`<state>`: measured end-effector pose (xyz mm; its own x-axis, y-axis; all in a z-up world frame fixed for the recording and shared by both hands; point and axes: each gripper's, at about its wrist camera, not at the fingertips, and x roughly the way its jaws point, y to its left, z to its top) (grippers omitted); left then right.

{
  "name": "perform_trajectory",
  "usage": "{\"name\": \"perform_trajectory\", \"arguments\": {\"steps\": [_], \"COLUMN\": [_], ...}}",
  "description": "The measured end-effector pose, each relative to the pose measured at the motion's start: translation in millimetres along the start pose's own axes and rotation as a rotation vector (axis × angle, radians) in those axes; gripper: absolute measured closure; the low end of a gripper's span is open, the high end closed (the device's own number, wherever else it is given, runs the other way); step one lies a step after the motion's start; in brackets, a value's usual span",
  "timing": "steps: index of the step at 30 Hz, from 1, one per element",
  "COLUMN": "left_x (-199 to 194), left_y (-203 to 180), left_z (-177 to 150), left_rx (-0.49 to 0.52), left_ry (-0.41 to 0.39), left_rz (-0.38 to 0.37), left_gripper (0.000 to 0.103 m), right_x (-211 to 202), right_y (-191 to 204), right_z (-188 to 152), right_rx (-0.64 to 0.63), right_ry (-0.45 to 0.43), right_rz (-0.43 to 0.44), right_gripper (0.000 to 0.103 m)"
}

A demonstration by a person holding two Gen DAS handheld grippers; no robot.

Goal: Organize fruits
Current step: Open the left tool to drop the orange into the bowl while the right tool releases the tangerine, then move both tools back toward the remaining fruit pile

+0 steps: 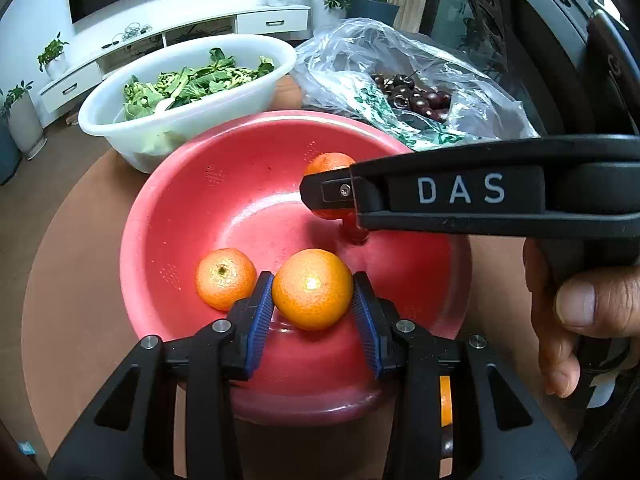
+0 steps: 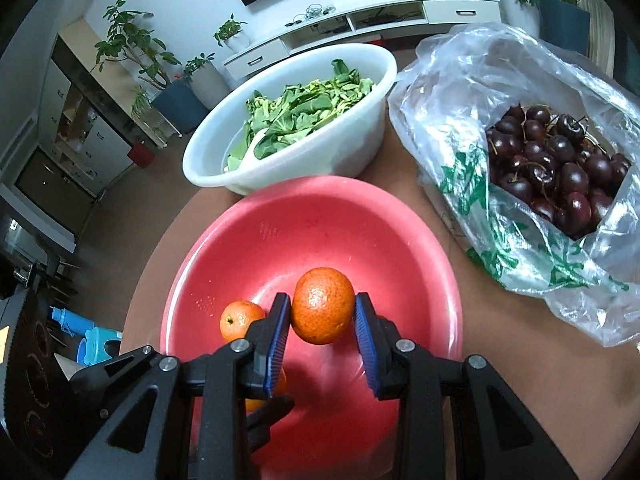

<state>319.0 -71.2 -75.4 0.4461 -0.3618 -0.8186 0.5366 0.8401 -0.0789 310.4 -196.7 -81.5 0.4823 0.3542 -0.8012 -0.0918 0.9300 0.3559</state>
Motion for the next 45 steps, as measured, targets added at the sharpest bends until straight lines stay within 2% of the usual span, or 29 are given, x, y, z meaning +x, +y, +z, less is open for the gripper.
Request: {"name": "perform_trajectory", "arguments": {"steps": [10, 12, 14, 18, 22, 24, 28, 31, 33, 36, 39, 45], "left_x": [-1, -2, -4, -10, -24, -37, -69, -95, -112, -132, -146, -155], "left_y": [-1, -1, -1, -1, -3, -3, 2, 4, 4, 3, 1, -13], "left_z": [-1, -1, -1, -1, -3, -7, -20, -40, -56, -84, -115, -174], "left_rx": [0.009, 0.002, 0.001, -0.005, -0.006, -0.011, -0.035, -0.062, -0.089, -0.115, -0.15, -0.159], "left_ry": [-0.005, -0.014, -0.025, -0.037, -0.055, -0.077, -0.119, -0.15, -0.167, -0.179, -0.175, -0.145], "left_rz": [0.017, 0.012, 0.016, 0.013, 0.012, 0.021, 0.036, 0.044, 0.046, 0.051, 0.057, 0.031], "left_gripper": [0.065, 0.046, 0.043, 0.043, 0.042, 0.032, 0.021, 0.018, 0.009, 0.004, 0.002, 0.001], "right_x": [8, 8, 8, 4, -5, -15, -44, -69, -89, -113, -134, -148], "right_y": [16, 15, 15, 16, 13, 11, 8, 3, -1, 2, 1, 13], "right_z": [-4, -3, -4, -5, -5, -7, -17, -33, -51, -82, -121, -188], "right_rx": [-0.091, -0.089, -0.091, -0.086, -0.069, -0.054, -0.043, -0.029, -0.024, -0.036, -0.036, -0.063], "right_ry": [0.01, 0.009, 0.006, -0.007, -0.022, -0.039, -0.086, -0.119, -0.136, -0.16, -0.187, -0.187], "right_rz": [-0.096, -0.099, -0.104, -0.1, -0.098, -0.084, -0.053, -0.026, -0.001, 0.019, 0.049, 0.075], "right_gripper": [0.067, 0.067, 0.066, 0.052, 0.05, 0.05, 0.046, 0.042, 0.04, 0.036, 0.03, 0.028]}}
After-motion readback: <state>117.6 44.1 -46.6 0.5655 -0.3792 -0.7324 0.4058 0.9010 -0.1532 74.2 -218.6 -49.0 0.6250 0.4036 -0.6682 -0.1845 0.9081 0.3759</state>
